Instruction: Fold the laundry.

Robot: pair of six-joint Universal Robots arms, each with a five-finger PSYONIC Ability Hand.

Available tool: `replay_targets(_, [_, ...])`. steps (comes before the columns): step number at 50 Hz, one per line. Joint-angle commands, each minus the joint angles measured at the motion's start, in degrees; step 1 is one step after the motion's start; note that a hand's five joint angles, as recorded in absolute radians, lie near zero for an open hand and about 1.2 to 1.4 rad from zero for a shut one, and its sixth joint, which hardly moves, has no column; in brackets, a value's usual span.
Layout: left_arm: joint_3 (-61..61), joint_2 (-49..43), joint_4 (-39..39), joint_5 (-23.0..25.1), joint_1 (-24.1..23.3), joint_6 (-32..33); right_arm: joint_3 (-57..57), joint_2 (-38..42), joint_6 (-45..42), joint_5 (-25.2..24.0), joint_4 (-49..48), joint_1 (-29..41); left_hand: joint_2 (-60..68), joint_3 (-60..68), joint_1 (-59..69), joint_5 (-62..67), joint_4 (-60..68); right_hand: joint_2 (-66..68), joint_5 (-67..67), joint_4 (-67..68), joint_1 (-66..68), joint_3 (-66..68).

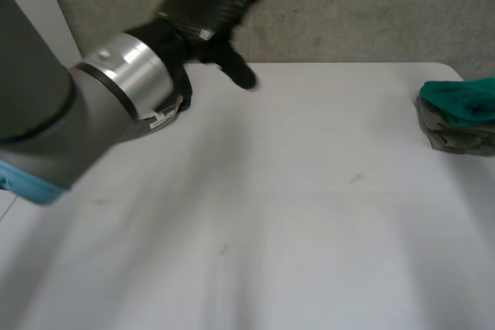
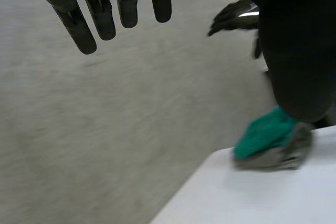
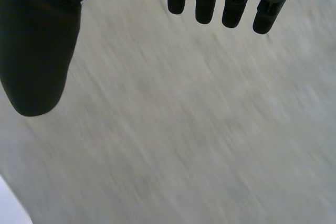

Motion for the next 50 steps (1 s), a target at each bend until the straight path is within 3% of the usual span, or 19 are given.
replay_targets(1, [2.2,-3.3,0.2,-3.8,11.0,1.4,16.5,-5.6,1.6,-10.0,-3.5,11.3,0.9,0.6,1.7,0.0,1.1,-2.3,-2.6,-2.0,-3.1,-2.2])
replay_targets(6, [6.4,-12.5,0.4,-3.8,20.6,10.5,23.7,-4.9,-6.5,-10.0,3.9,16.5,1.1,0.8,1.9,0.2,1.3,-2.3,-2.6,-2.0,-3.1,-2.2])
replay_targets(10, [10.9,-22.0,1.6,-3.0,25.9,18.0,26.6,-2.9,-14.5,-9.5,9.3,16.8,1.2,0.9,2.1,0.3,1.5,-2.3,-2.6,-2.0,-3.1,-2.2])
replay_targets(14, [16.8,-31.3,4.3,-1.1,29.1,21.5,28.4,-1.5,-20.4,-8.9,11.6,17.5,1.7,1.4,2.6,0.8,2.0,-2.3,-2.6,-2.0,-3.1,-2.2])
replay_targets(25, [33.5,-50.0,8.5,2.1,33.0,21.4,33.8,-1.4,-21.3,-6.8,12.1,16.9,12.8,12.5,13.6,11.9,13.1,-2.3,-2.6,-2.0,-3.1,-2.2])
replay_targets(28, [36.4,-53.5,9.4,2.1,33.1,21.4,35.0,-1.4,-21.3,-6.8,11.9,16.8,21.4,21.1,22.2,20.5,21.6,-2.3,-2.6,-2.0,-3.1,-2.2])
replay_targets(31, [37.6,-55.5,9.7,2.1,33.1,21.5,35.7,-1.4,-21.3,-6.7,12.0,16.7,40.0,39.7,40.8,39.1,40.2,-2.3,-2.6,-2.0,-3.1,-2.2])
replay_targets(32, [37.5,-55.6,9.7,2.0,33.0,21.5,35.8,-1.4,-21.4,-6.7,12.0,16.6,50.1,49.8,50.9,49.2,50.3,-2.3,-2.6,-2.0,-3.1,-2.2])
replay_targets(33, [36.9,-55.3,10.2,1.8,32.7,21.6,35.9,-1.6,-21.3,-6.6,12.0,16.4,68.0,67.7,68.8,67.1,68.2,-2.3,-2.6,-2.0,-3.1,-2.2])
replay_targets(36, [34.9,-53.9,12.5,0.6,31.8,21.5,35.9,-2.0,-21.3,-6.7,12.0,15.7,68.2,67.8,69.0,67.3,68.4,-2.3,-2.6,-2.0,-3.1,-2.2])
replay_targets(42, [19.0,-34.8,24.0,-2.1,26.9,18.8,35.5,-3.0,-21.2,-6.5,11.5,14.8,68.2,67.8,69.0,67.3,68.4,-2.3,-2.6,-2.0,-3.1,-2.2])
replay_targets(46, [8.3,-23.3,29.3,-1.8,22.4,11.5,35.0,-3.5,-21.0,-6.1,11.5,14.9,68.2,67.8,69.0,67.3,68.4,-2.3,-2.6,-2.0,-3.1,-2.2])
replay_targets(50, [-0.7,-13.8,28.8,-1.6,16.0,4.2,34.2,-4.5,-20.0,-4.6,11.5,14.9,68.2,67.8,69.0,67.3,68.4,-2.3,-2.6,-2.0,-3.1,-2.2])
